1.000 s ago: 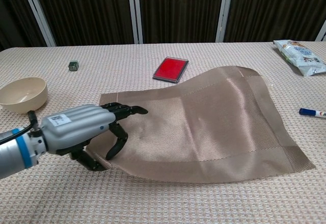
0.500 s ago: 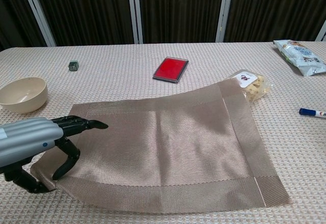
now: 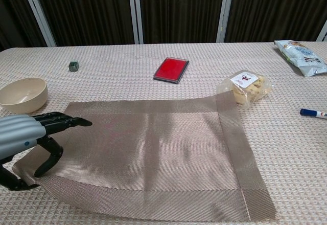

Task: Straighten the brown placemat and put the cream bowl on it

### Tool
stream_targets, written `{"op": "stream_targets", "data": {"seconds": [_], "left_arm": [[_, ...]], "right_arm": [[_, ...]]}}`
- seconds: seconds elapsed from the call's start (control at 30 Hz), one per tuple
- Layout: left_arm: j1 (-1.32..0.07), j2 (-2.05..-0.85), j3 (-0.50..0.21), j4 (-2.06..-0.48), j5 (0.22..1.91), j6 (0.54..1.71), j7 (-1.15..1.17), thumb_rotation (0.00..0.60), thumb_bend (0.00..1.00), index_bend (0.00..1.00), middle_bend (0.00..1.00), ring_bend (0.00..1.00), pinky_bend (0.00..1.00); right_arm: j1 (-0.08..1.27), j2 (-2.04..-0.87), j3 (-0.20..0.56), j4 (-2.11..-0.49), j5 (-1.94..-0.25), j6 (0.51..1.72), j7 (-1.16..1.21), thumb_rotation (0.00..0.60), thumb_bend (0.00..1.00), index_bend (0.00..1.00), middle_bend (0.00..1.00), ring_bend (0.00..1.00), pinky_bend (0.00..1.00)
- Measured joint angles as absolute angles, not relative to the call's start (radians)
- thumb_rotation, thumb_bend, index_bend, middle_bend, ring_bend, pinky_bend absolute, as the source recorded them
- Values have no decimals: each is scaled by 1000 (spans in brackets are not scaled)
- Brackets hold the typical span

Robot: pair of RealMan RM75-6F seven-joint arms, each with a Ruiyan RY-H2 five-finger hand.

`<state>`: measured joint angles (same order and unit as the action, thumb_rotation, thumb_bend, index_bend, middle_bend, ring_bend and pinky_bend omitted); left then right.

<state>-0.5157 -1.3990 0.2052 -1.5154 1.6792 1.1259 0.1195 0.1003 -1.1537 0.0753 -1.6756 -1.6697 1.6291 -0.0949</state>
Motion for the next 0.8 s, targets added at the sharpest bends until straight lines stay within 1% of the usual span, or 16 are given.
{"op": "stream_targets", "data": {"seconds": [0.2, 0.27, 0.3, 0.33, 0.37, 0.4, 0.43, 0.47, 0.5, 0.67, 0.8], "left_arm": [[-509, -1392, 210, -1522, 1701, 1130, 109, 600, 349, 692, 0, 0, 0], [-505, -1388, 210, -1523, 1704, 1131, 109, 600, 336, 659, 0, 0, 0], [-504, -1386, 210, -1524, 1704, 1130, 111, 600, 274, 575, 0, 0, 0], [-503, -1384, 210, -1524, 1703, 1129, 115, 600, 171, 431, 0, 0, 0], [-501, -1380, 210, -1525, 1702, 1128, 121, 600, 104, 314, 0, 0, 0], [-498, -1376, 209, -1527, 1701, 1129, 126, 600, 22, 151, 0, 0, 0], [-496, -1372, 209, -1529, 1700, 1132, 129, 600, 0, 49, 0, 0, 0], [-493, -1368, 208, -1535, 1698, 1136, 126, 600, 0, 15, 0, 0, 0], [-490, -1364, 207, -1540, 1697, 1141, 119, 600, 0, 0, 0, 0, 0], [-474, -1309, 197, -1585, 1702, 1199, 56, 600, 0, 0, 0, 0, 0], [-459, -1257, 161, -1604, 1685, 1263, 25, 600, 0, 0, 0, 0, 0]], "right_arm": [[99, -1154, 78, -1680, -1674, 1633, -100, 600, 0, 0, 0, 0, 0], [99, -1153, 79, -1680, -1674, 1634, -101, 600, 0, 0, 0, 0, 0], [98, -1153, 79, -1680, -1674, 1633, -101, 600, 0, 0, 0, 0, 0], [98, -1153, 79, -1680, -1674, 1633, -100, 600, 0, 0, 0, 0, 0], [98, -1153, 79, -1679, -1673, 1633, -100, 600, 0, 0, 0, 0, 0], [98, -1152, 80, -1678, -1673, 1634, -98, 600, 0, 0, 0, 0, 0], [97, -1152, 80, -1678, -1673, 1634, -96, 600, 0, 0, 0, 0, 0], [97, -1152, 81, -1678, -1672, 1635, -94, 600, 0, 0, 0, 0, 0], [97, -1152, 82, -1678, -1672, 1636, -92, 600, 0, 0, 0, 0, 0], [95, -1152, 82, -1678, -1677, 1641, -91, 600, 0, 0, 0, 0, 0], [93, -1152, 80, -1680, -1685, 1644, -93, 600, 0, 0, 0, 0, 0]]}}
